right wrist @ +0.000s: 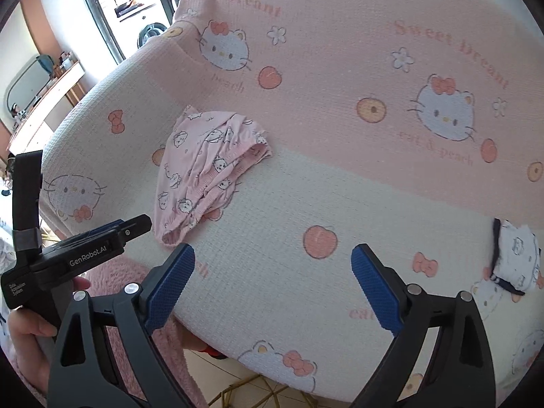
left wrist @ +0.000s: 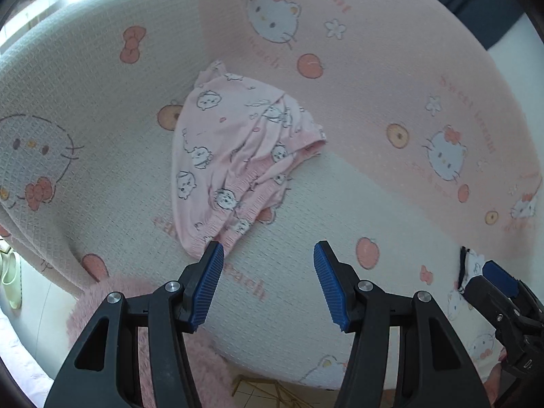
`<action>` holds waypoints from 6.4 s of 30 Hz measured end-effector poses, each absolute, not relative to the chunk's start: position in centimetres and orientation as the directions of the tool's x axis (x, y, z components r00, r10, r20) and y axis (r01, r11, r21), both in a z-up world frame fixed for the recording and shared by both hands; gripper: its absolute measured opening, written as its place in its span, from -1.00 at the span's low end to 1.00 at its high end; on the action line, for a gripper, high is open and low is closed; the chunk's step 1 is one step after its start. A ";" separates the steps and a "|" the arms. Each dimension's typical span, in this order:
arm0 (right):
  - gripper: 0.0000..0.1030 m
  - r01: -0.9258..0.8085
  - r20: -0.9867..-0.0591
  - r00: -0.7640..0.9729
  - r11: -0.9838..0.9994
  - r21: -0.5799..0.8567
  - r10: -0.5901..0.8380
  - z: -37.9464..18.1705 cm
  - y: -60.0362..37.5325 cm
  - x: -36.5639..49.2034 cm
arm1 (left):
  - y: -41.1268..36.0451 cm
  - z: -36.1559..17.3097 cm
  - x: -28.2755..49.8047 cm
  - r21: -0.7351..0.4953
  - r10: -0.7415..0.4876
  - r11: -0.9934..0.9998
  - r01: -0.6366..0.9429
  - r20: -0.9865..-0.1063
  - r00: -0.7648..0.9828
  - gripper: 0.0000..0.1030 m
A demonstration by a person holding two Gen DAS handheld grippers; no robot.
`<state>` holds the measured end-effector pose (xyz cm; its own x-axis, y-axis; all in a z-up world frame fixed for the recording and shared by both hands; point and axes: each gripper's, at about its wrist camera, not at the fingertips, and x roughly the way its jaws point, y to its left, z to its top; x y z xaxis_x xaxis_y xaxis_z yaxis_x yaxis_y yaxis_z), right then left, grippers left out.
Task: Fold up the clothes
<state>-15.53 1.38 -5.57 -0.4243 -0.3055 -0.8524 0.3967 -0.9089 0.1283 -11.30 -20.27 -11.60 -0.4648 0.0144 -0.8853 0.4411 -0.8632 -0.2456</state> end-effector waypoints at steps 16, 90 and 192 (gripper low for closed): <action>0.60 0.535 -0.874 -0.459 -0.835 -0.130 -0.158 -15.1 -8.7 -29.7 | -22.2 -20.8 -18.8 -0.150 -0.032 -0.839 0.522 -0.946 -0.324 0.12; -0.91 0.089 -0.651 -0.754 -0.995 0.034 -0.089 4.7 19.3 -7.5 | -3.6 -2.5 -2.3 -0.323 0.235 -0.947 -0.007 -0.674 -0.700 -0.63; -0.82 -0.160 -0.912 -0.409 -0.982 0.104 -0.030 -19.6 28.0 -2.7 | 1.8 -26.1 -0.3 -0.173 0.176 -0.984 -0.034 -0.968 -0.181 0.01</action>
<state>-2.73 27.97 -19.58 -0.4094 -0.0300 -0.9119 -0.1597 -0.9817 0.1040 -0.26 1.81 -26.06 -0.1811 0.1760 -0.9676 -0.0342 -0.9844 -0.1726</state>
